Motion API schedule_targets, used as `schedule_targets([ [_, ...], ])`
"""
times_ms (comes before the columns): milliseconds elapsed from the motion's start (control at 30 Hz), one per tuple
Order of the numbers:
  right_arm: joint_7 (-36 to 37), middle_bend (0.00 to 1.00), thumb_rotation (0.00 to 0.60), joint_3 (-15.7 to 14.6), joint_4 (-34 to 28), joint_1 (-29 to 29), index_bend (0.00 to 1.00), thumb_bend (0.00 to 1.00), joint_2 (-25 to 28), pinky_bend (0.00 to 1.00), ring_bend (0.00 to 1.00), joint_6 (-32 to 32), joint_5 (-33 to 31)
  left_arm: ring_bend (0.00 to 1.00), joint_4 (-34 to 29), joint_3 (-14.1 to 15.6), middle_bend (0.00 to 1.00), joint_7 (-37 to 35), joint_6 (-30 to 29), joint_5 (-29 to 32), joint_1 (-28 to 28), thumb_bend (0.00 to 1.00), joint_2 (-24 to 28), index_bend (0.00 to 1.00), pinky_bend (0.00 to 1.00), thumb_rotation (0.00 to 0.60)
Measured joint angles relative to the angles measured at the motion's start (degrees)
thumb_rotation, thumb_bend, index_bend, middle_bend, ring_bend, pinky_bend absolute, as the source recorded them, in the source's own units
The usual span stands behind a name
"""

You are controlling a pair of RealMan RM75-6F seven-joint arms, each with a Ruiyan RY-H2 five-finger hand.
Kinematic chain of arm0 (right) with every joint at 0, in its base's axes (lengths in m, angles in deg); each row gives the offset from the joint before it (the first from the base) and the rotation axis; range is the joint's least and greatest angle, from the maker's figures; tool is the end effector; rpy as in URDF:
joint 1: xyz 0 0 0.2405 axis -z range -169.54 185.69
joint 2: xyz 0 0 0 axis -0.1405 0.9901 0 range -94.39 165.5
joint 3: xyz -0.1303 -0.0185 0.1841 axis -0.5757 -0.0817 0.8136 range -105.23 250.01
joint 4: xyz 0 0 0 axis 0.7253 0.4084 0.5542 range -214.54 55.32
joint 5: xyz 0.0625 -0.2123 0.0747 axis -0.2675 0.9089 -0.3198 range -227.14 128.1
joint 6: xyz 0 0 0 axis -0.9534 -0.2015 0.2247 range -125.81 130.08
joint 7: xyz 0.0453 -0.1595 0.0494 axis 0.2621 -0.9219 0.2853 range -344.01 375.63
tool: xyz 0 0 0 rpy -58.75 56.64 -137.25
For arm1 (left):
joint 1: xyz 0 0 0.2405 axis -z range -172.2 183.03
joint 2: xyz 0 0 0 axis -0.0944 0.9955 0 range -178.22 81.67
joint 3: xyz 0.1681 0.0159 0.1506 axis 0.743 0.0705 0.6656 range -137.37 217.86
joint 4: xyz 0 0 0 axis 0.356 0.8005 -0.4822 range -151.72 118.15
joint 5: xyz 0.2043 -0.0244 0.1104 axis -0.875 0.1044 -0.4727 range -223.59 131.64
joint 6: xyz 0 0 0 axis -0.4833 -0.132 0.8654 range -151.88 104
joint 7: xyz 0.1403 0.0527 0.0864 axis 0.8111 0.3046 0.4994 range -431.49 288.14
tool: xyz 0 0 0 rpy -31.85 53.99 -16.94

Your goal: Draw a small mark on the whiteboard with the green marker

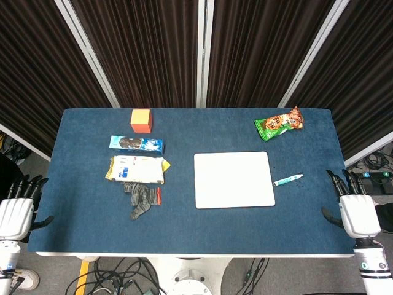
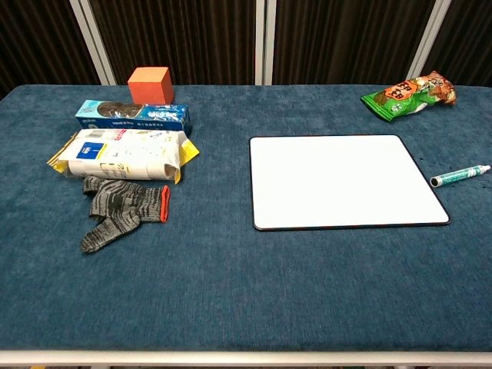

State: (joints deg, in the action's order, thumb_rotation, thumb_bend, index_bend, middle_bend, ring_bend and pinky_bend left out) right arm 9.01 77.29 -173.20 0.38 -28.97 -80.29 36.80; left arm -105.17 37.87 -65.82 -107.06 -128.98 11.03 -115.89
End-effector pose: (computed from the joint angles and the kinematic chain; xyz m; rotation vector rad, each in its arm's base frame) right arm -0.2749 -0.2313 0.1180 1.4554 -0.8080 0.8777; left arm -0.3097 0.2121 0.1096 -1.4047 -0.8652 -0.7818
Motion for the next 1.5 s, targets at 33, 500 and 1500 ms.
schedule_targets([
  [33,-0.11,0.19,0.600,0.04,-0.05,-0.13,0.06,0.15,-0.02,0.08,0.05,0.11,0.00,0.00,0.10,0.01,0.11,0.08,0.04,0.10,-0.01,0.00,-0.10,0.13,0.04,0.600],
  [500,0.92,0.29,0.600,0.45,1.91,-2.88,0.18,0.16,-0.22,0.15,0.11,5.13,-1.27,0.00,-1.29,-0.20,0.11,1.05,-1.12,-0.94,-0.02,0.00,0.20,0.13,0.05,0.600],
  [1500,-3.04,0.43,0.600,-1.26,42.94,-24.08,0.47,0.16,-26.41,0.17,0.20,29.17,-2.94,0.00,-2.52,0.50,0.11,-0.18,-0.84,-0.14,-1.17,0.00,1.18,0.13,0.05,0.600],
])
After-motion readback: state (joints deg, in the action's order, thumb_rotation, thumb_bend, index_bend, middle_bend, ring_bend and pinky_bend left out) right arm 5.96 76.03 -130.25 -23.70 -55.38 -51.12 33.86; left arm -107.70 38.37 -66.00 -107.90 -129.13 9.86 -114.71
